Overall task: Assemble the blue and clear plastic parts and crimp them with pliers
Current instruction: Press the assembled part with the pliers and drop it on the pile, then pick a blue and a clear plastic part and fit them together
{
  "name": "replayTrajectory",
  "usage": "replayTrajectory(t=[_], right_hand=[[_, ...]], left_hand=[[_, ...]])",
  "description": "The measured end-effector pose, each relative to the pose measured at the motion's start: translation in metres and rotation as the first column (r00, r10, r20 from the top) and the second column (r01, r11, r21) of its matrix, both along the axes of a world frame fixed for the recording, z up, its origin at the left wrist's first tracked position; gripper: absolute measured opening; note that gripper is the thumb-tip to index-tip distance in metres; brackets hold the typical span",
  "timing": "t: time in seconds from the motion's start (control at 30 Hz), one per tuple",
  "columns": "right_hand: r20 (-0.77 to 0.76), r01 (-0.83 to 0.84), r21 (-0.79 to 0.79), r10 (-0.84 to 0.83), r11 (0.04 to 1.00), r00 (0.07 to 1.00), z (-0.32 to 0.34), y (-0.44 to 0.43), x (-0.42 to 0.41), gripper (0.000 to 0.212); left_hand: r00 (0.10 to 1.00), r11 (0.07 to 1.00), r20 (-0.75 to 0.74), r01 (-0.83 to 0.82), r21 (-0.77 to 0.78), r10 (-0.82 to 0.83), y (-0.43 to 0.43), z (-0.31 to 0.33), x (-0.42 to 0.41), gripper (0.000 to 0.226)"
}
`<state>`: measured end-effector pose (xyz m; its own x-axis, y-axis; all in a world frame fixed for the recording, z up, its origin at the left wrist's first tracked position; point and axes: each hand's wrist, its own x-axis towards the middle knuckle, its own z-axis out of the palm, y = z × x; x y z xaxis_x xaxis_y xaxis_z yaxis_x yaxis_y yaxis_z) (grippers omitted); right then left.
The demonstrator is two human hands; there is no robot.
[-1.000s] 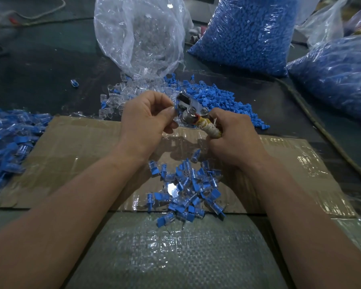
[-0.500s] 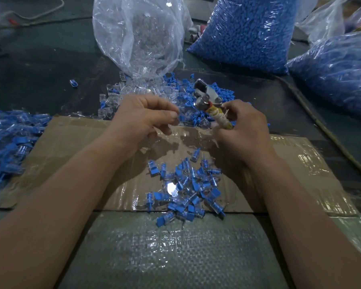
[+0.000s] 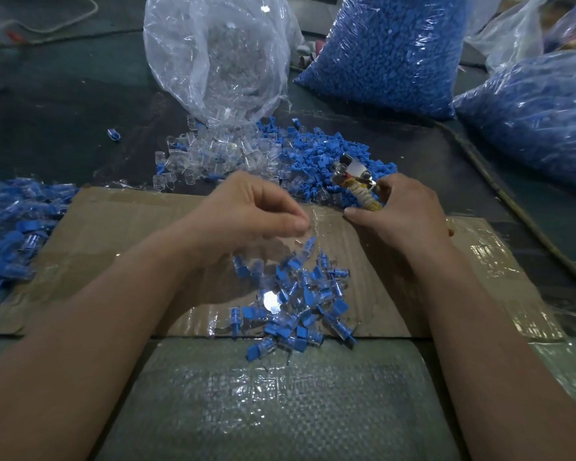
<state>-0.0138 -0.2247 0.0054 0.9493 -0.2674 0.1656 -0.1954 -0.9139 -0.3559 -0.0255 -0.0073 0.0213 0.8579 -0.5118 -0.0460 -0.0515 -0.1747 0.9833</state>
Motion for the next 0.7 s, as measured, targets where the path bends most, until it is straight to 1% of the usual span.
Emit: replayTrajectory(t=[0.03,0.07,0.1,0.13,0.17,0.2,0.27,0.33,0.4,0.53,0.6,0.7], right_hand=[[-0.026,0.000,-0.009,-0.001,1.000,1.000,0.000,0.000,0.000,0.065],[-0.049,-0.001,-0.015,0.000,1.000,0.999,0.001,-0.001,0.000,0.064],[-0.065,-0.003,-0.015,0.002,1.000,0.998,0.001,-0.001,0.000,0.063],[-0.076,-0.004,-0.011,0.003,1.000,0.997,0.002,-0.002,0.001,0.063],[-0.083,-0.005,-0.008,0.004,1.000,0.997,0.002,-0.002,0.001,0.063],[-0.089,-0.005,-0.010,0.004,1.000,0.996,0.002,-0.002,0.001,0.063],[-0.103,-0.003,-0.027,0.000,1.000,0.995,0.002,-0.001,0.001,0.064],[-0.117,-0.005,-0.047,-0.001,0.999,0.993,0.002,-0.001,0.000,0.065],[-0.125,-0.011,-0.043,0.005,0.999,0.992,0.002,-0.001,0.000,0.067],[-0.137,-0.026,-0.023,0.023,0.999,0.990,0.002,0.001,-0.002,0.069],[-0.136,-0.038,-0.061,0.029,0.997,0.990,0.003,0.001,-0.002,0.069],[-0.141,-0.042,-0.118,0.025,0.992,0.990,0.004,0.001,-0.002,0.069]], left_hand=[[0.993,0.992,-0.042,-0.112,-0.056,0.110,-0.001,-0.001,0.000,0.002],[0.969,0.966,-0.061,-0.243,-0.091,0.238,-0.002,-0.004,0.002,0.005],[0.931,0.928,-0.018,-0.364,-0.077,0.363,-0.002,-0.006,0.005,0.008],[0.881,0.886,0.100,-0.462,-0.023,0.462,-0.001,-0.010,0.010,0.011],[0.825,0.842,0.221,-0.539,0.029,0.520,0.001,-0.013,0.015,0.014],[0.770,0.798,0.305,-0.601,0.050,0.560,0.003,-0.015,0.020,0.018],[0.694,0.732,0.362,-0.680,0.046,0.623,0.007,-0.018,0.026,0.028],[0.644,0.683,0.416,-0.727,0.072,0.642,0.011,-0.021,0.029,0.038],[0.633,0.649,0.501,-0.741,0.173,0.590,0.014,-0.025,0.033,0.045],[0.699,0.602,0.570,-0.694,0.394,0.432,0.019,-0.029,0.039,0.048],[0.719,0.592,0.572,-0.675,0.440,0.394,0.020,-0.029,0.040,0.046],[0.735,0.570,0.555,-0.666,0.480,0.390,0.019,-0.029,0.040,0.048]])
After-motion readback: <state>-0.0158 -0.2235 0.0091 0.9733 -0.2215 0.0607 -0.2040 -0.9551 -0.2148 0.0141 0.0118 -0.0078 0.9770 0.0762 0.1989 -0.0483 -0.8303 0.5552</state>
